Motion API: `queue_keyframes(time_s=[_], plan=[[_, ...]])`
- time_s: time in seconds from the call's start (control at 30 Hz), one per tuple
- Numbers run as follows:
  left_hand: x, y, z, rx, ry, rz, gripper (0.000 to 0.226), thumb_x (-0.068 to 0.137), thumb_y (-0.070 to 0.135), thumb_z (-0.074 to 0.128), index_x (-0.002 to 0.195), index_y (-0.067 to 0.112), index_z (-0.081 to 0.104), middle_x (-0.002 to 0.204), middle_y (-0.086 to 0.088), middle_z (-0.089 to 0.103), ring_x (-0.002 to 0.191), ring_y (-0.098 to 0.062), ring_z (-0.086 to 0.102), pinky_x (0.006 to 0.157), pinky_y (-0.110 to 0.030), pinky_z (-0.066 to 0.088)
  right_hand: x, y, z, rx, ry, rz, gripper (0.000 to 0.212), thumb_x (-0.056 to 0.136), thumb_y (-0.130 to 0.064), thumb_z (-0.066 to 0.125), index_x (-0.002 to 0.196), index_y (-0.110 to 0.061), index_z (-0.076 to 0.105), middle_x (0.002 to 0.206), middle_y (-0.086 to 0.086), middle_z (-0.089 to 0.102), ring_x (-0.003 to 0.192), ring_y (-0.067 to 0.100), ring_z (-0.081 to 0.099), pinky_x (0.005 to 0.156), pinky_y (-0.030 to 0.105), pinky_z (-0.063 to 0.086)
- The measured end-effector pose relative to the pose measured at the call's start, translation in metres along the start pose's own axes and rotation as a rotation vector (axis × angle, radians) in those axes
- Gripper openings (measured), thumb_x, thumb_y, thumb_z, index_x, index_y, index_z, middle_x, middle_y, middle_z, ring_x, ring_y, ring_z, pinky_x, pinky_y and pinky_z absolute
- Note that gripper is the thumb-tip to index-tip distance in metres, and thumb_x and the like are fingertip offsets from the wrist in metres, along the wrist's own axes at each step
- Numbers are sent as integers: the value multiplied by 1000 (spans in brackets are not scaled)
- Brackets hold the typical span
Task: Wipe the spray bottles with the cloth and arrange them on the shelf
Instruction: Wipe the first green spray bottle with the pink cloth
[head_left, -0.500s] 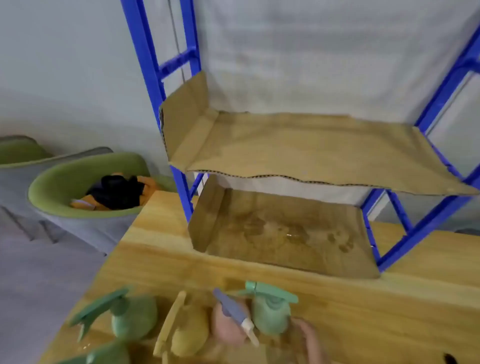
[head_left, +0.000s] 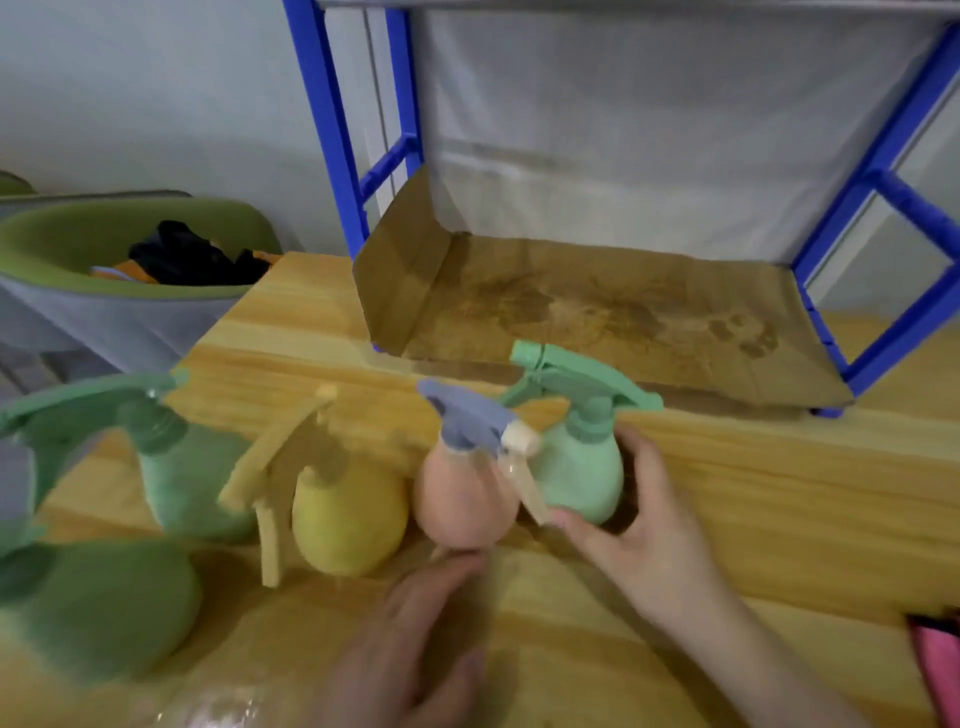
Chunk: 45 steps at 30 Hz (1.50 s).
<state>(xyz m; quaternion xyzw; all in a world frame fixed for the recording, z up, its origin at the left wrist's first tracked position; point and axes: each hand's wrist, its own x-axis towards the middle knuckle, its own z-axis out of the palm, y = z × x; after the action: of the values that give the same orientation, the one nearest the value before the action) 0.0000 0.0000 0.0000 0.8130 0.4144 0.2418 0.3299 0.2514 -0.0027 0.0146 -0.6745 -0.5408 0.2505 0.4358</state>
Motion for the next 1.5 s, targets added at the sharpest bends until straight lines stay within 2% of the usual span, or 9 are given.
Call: queue_keyframes(time_s=[0.17, 0.6, 0.8, 0.97, 1.1, 1.2, 1.27, 1.33, 1.5], plan=[[-4, 13, -3, 13, -108, 4, 62, 77, 61, 47, 137, 52, 36, 141, 38, 33, 130, 21, 27, 107, -4, 23, -11, -10, -2, -91, 48, -10, 76, 66, -40, 88, 124, -42, 39, 121, -16, 58, 109, 9, 58, 88, 25, 45], [-7, 67, 21, -228, -4, 147, 46, 92, 32, 64, 133, 40, 46, 135, 22, 51, 122, 15, 43, 109, -17, 36, -113, -21, -29, -108, 126, 62, 74, 73, -40, 84, 133, -31, 43, 120, -13, 60, 108, 9, 59, 94, 32, 50], [3, 94, 40, -291, -41, 215, 69, 79, 63, 51, 139, 30, 49, 142, 18, 50, 131, 7, 42, 112, -28, 37, -141, -12, -43, -8, 87, 51, 78, 67, -45, 82, 135, -28, 47, 120, -16, 64, 105, -4, 62, 95, 28, 51], [1, 115, 58, -452, -114, 207, 18, 101, 36, 49, 117, 35, 57, 112, 32, 62, 114, 11, 54, 99, -16, 41, -159, -6, -48, 16, 33, 12, 80, 67, -47, 79, 138, -32, 45, 126, -15, 63, 115, 1, 59, 101, 35, 49], [0, 121, 68, -515, -102, 228, 25, 100, 34, 48, 118, 25, 63, 110, 29, 67, 108, 7, 59, 92, -15, 44, -167, -5, -59, -31, -28, 6, 98, 70, -63, 75, 150, -27, 31, 143, -14, 49, 132, -3, 45, 110, 23, 38], [-1, 119, 75, -599, -94, 221, 47, 93, 46, 51, 131, 20, 60, 127, 14, 66, 120, -1, 57, 103, -25, 45, -174, 5, -93, 13, 153, 33, 59, 88, -46, 66, 140, -30, 45, 137, -13, 54, 128, -1, 49, 110, 24, 39], [-3, 121, 76, -626, -74, 212, 49, 94, 50, 51, 132, 19, 59, 127, 13, 65, 119, 2, 56, 104, -22, 45, -174, 17, -124, -210, 336, 63, 27, 98, -24, 60, 123, -34, 59, 122, -12, 65, 110, 4, 60, 98, 27, 48], [-6, 122, 76, -616, -80, 222, 48, 93, 45, 46, 131, 20, 59, 126, 14, 65, 118, 4, 56, 101, -17, 44, -170, 31, -149, -444, 346, 102, 29, 98, -10, 50, 114, -27, 66, 113, -7, 69, 98, 10, 65, 87, 25, 51], [-5, 113, 71, -655, -139, 170, 53, 95, 45, 44, 139, 18, 54, 139, 14, 57, 129, 4, 48, 114, -25, 36, -163, 54, -178, -720, 58, 287, 54, 95, -13, 52, 148, -18, 43, 156, -1, 39, 142, 20, 37, 114, 31, 30]])
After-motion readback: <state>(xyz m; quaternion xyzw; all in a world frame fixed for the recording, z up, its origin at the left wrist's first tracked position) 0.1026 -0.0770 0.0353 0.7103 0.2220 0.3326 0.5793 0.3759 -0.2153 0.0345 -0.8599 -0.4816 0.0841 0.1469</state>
